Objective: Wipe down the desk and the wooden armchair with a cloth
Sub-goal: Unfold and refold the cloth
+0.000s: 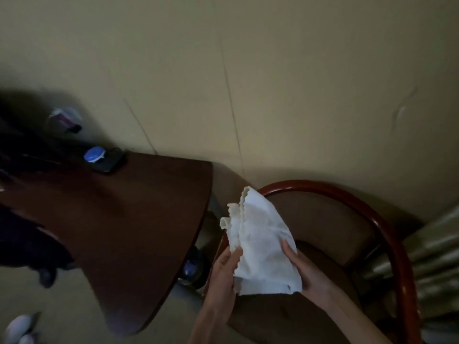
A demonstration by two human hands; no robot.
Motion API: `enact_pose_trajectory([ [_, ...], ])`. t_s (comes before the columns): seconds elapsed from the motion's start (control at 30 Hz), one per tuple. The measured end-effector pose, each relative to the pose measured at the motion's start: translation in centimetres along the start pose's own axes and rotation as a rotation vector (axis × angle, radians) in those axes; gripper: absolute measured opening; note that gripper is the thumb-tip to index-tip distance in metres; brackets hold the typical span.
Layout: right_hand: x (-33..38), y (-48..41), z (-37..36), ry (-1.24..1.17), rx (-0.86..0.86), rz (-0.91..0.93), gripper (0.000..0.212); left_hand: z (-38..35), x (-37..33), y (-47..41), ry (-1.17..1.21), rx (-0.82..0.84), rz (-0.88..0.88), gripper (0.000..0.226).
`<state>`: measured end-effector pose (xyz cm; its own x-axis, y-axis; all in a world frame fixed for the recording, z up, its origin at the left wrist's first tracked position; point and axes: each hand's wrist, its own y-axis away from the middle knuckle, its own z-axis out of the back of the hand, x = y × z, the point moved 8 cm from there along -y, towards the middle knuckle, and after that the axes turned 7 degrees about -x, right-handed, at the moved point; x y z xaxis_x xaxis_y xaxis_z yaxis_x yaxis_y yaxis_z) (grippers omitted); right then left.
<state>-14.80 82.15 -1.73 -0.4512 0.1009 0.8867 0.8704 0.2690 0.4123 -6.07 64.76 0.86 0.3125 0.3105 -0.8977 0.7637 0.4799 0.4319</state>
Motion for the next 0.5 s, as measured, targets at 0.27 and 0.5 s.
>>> enact_pose_trajectory([
  [0.27, -0.6, 4.7, -12.2, 0.266, 0.439, 0.098, 0.086, 7.2, -1.0, 1.9, 0.038, -0.122, -0.042, 0.043],
  [0.5, -4.3, 7.9, -17.7, 0.278, 0.337, 0.134, 0.091, 11.8, -0.4, 3.1, 0.169, -0.189, 0.037, 0.048],
])
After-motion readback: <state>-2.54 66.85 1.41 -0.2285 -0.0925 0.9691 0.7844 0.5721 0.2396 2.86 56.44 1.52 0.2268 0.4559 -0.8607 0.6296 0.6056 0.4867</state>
